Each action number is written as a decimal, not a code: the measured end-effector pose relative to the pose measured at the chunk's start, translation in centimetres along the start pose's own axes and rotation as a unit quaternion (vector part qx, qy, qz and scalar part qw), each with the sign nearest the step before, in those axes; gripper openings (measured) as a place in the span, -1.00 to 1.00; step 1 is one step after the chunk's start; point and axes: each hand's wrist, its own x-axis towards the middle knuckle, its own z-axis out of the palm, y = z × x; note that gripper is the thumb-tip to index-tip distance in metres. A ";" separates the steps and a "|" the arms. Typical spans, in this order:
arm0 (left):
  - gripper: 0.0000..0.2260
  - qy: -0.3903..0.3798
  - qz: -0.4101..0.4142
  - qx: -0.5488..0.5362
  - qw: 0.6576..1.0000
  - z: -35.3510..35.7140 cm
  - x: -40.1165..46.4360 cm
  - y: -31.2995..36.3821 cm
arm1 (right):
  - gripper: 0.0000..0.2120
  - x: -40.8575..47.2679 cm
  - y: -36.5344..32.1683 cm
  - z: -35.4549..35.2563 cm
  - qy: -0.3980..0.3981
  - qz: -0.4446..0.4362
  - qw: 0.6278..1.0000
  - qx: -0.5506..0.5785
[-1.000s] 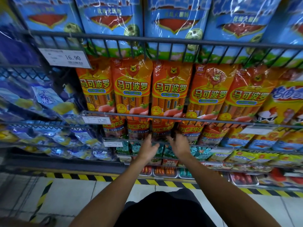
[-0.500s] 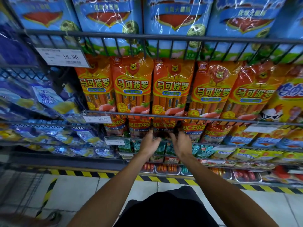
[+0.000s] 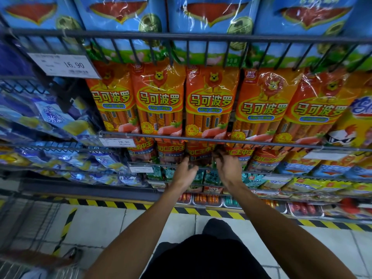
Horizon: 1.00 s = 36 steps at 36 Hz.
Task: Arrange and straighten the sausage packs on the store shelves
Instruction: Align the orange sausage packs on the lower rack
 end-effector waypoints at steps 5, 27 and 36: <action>-0.59 -0.006 -0.009 0.034 0.999 0.5 0.4 0.2 | -0.66 -0.8 0.7 1.4 -0.043 -0.003 0.999 0.022; -0.31 -0.035 0.005 0.064 0.997 -0.3 -2.2 -0.3 | -0.50 -3.7 2.2 1.1 -0.098 -0.045 0.993 0.052; -0.34 0.112 0.107 0.142 0.978 -4.2 -4.6 -4.9 | -0.49 -5.3 -0.1 1.9 -0.132 -0.168 0.974 0.075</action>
